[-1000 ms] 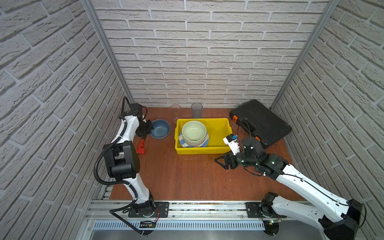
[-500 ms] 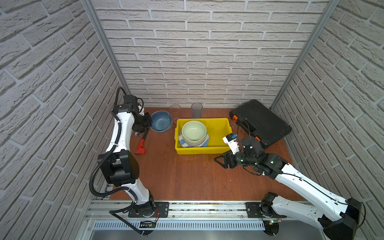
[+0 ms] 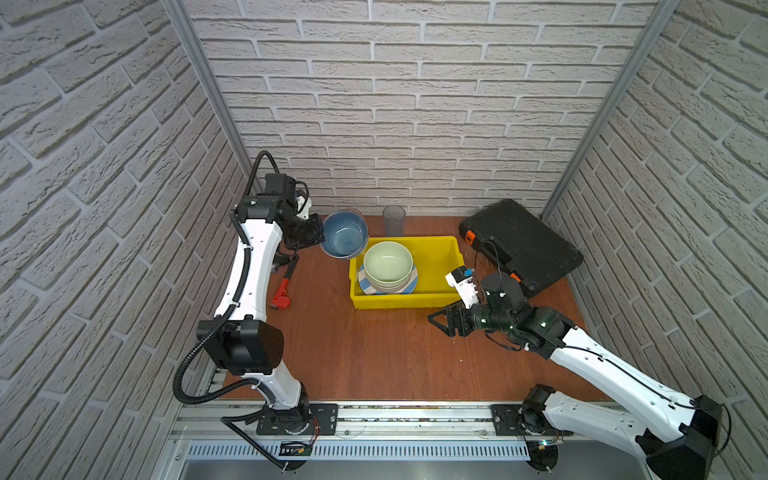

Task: Place the mixed dishes into the plastic bin
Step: 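Lift the blue bowl and carry it over the bin with the left gripper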

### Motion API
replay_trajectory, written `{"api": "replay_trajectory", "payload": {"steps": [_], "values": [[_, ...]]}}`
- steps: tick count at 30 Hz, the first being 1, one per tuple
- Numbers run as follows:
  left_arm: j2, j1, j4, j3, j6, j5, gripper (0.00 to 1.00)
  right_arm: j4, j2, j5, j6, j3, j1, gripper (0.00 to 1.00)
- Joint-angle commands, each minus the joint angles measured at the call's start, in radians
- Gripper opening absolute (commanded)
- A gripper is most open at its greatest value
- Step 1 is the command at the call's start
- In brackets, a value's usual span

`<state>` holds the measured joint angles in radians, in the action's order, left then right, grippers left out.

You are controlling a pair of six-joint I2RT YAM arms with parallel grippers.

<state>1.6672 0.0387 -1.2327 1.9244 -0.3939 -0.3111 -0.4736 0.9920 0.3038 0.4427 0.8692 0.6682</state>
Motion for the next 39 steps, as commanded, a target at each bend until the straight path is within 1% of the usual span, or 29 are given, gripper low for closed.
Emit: {"api": "replay_trajectory", "payload": {"steps": [1,9,16,21,32,39], "values": [[-0.022,0.043,0.032,0.057,-0.01,-0.043,0.0,0.037,-0.024,-0.009,0.014,-0.016,0.01,0.75],[0.027,0.176,0.034,0.084,-0.018,0.034,0.0,0.033,-0.032,-0.013,0.013,-0.02,0.01,0.75],[0.066,0.254,0.063,0.093,-0.033,0.078,0.0,0.033,-0.039,-0.017,0.014,-0.026,0.01,0.75],[0.099,0.314,0.092,0.088,-0.038,0.135,0.0,0.042,-0.036,-0.013,0.017,-0.029,0.012,0.75],[0.156,0.351,0.149,0.073,-0.06,0.171,0.0,0.029,-0.058,-0.023,0.011,-0.041,0.011,0.75],[0.195,0.356,0.162,0.055,-0.061,0.199,0.0,0.019,-0.067,-0.028,0.006,-0.044,0.011,0.75]]}}
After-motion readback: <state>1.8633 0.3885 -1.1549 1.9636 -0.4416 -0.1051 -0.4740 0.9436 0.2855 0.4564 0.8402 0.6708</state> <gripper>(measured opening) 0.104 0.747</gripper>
